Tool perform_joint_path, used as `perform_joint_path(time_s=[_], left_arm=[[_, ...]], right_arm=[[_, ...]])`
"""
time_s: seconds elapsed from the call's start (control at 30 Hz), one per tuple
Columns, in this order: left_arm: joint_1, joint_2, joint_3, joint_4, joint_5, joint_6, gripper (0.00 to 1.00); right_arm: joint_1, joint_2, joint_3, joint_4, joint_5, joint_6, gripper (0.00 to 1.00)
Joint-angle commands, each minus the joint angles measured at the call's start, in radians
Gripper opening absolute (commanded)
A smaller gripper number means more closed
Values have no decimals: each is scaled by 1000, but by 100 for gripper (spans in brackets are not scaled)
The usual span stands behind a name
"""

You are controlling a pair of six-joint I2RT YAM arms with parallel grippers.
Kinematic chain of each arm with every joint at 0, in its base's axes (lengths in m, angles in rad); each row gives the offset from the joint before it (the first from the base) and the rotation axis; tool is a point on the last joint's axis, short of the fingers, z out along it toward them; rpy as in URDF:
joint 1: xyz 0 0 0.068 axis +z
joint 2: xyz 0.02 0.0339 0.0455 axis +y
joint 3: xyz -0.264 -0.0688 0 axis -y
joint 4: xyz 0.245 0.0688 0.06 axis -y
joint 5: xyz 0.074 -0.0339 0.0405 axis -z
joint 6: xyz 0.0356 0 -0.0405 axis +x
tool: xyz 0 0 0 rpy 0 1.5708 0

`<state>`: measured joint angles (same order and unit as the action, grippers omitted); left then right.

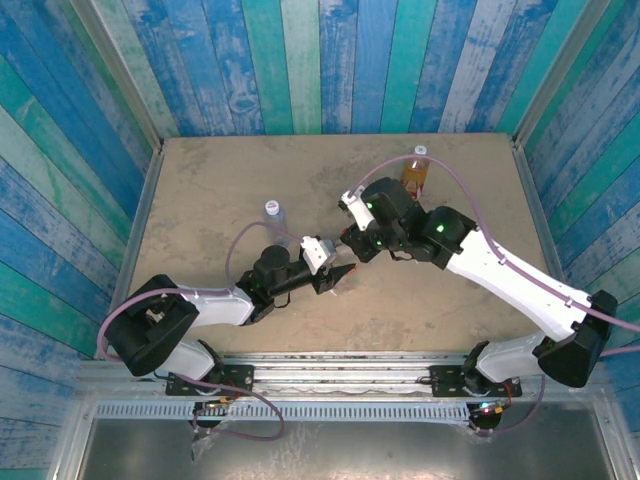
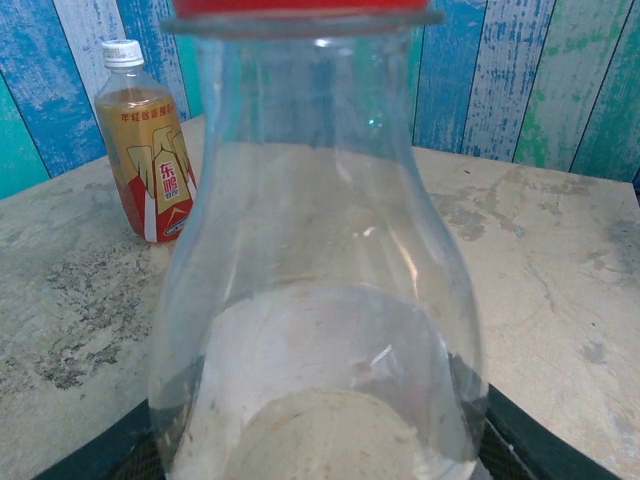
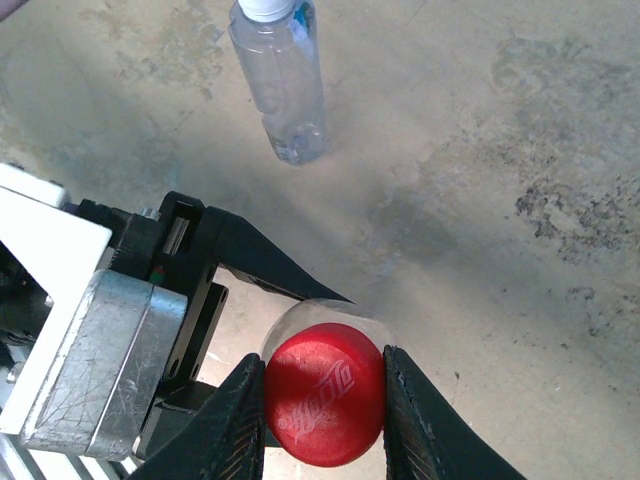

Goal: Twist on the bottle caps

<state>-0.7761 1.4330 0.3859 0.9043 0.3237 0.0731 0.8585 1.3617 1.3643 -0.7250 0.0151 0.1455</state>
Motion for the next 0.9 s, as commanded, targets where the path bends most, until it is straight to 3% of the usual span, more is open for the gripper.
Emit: perform_joint_path(time_s=[0.0,0.37,0.87], left_arm=[[-3,23,-46,-153,24,14,57],[-3,47,-53,-108,27,8,56],[-3,76,-89,33,28,-16,53]], right_arm=[[-34,21,25,-37,-6,74,28],[-38,27,42,-40,-73,18,29],[40,34,46,-44,49,-83,31]])
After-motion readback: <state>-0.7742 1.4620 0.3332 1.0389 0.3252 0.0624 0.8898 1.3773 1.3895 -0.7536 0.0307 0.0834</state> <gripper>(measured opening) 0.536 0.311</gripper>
